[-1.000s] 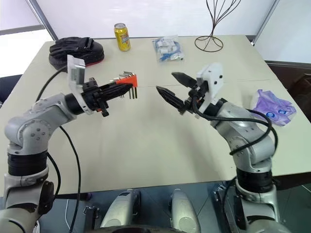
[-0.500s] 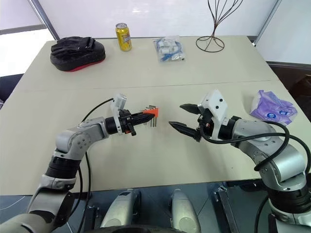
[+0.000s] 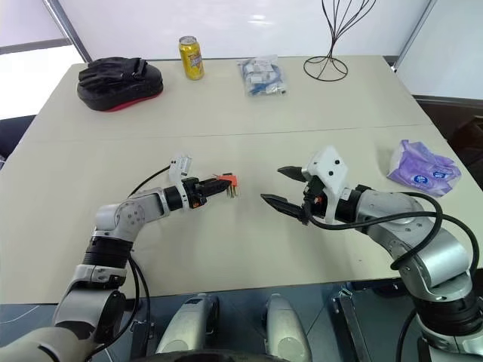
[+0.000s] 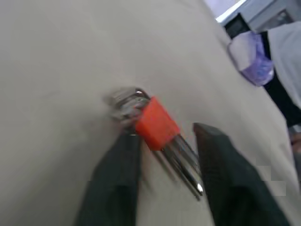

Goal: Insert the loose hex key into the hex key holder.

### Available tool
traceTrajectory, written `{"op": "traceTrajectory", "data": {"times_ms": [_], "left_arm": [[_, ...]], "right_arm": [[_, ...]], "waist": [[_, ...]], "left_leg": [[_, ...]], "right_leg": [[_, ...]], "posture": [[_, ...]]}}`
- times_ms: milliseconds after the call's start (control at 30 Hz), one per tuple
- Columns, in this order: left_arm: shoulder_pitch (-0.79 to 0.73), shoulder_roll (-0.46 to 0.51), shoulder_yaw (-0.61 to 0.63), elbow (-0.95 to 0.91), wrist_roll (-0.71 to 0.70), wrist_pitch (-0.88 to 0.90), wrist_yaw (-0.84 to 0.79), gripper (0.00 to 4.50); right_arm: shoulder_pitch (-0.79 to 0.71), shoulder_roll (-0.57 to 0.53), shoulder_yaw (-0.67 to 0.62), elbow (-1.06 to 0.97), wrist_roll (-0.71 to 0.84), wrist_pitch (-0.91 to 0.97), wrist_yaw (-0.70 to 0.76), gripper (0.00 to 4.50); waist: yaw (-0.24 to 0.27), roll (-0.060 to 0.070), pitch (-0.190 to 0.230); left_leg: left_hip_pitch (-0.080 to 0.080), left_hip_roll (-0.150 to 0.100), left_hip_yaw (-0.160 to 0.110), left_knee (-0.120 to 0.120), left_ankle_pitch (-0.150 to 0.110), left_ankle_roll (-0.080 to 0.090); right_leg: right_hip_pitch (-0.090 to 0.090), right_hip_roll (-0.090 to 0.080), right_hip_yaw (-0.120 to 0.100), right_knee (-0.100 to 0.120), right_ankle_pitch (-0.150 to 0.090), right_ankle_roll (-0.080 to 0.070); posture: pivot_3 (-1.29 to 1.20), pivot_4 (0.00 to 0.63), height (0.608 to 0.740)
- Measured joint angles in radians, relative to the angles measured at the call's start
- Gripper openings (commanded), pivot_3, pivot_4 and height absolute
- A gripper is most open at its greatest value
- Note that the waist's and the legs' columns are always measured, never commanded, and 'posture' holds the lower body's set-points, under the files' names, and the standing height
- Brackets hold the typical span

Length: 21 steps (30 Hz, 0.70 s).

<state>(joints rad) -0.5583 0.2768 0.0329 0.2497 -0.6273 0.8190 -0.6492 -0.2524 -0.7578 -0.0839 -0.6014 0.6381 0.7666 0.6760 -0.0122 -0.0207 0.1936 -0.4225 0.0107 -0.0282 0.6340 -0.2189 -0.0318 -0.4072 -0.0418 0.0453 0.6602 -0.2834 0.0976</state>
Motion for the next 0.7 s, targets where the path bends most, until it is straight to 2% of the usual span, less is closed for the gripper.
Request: {"op": "traceTrajectory", "data": {"times_ms": [67,100,233,433,600,700], "left_arm": [[-0.001,0.003,0.022,-0.009,-0.007,0.006,0.002,4.24],[-0.001,0.011,0.032,-0.015,-0.013,0.011,0.003,4.47],[0.031,0.104,0.079,-0.06,-0.012,0.027,0.015,4.47],[0.097,0.274,0.083,-0.261,-0.016,0.03,-0.068,4.47],[0.104,0.455,0.083,-0.432,-0.048,0.046,-0.209,4.47],[0.094,0.516,0.096,-0.494,-0.099,0.07,-0.277,4.47]], "right_arm": [[0.0,0.001,0.001,0.0,0.0,0.0,0.0,3.57],[0.0,0.002,0.001,0.0,0.0,0.0,0.0,3.57],[-0.001,0.002,0.003,0.0,0.0,0.0,0.004,3.57],[-0.028,-0.016,0.002,0.036,0.005,0.0,0.052,3.57],[-0.074,-0.143,-0.009,0.134,0.003,-0.011,0.187,3.57],[-0.106,-0.204,-0.01,0.195,-0.009,-0.03,0.266,3.57]], "waist": [[-0.002,0.0,0.0],[-0.003,0.0,0.0],[-0.009,0.0,0.0],[0.005,0.0,0.0],[0.0,0.0,0.0],[0.0,0.0,0.0]], "left_leg": [[0.001,0.0,0.0,0.0,0.0,0.0],[0.002,0.0,0.0,0.0,0.0,0.0],[0.004,0.002,0.001,-0.001,0.0,0.0],[0.001,0.001,0.0,-0.001,0.0,0.0],[0.001,0.001,0.002,-0.002,0.0,0.0],[0.0,0.002,0.002,-0.002,0.0,0.0]], "right_leg": [[0.001,0.0,0.0,0.0,0.0,0.0],[0.001,0.0,0.0,0.001,0.0,0.0],[0.001,0.001,0.001,0.001,0.0,0.0],[0.001,-0.002,0.0,-0.001,0.0,0.0],[0.002,-0.003,0.001,-0.007,0.0,-0.001],[0.002,-0.003,0.0,-0.007,0.0,-0.001]], "posture": [[0.0,0.15,0.74],[0.0,0.15,0.74],[0.0,0.15,0.74],[0.0,0.15,0.74],[0.0,0.15,0.74],[0.0,0.15,0.74]]}}
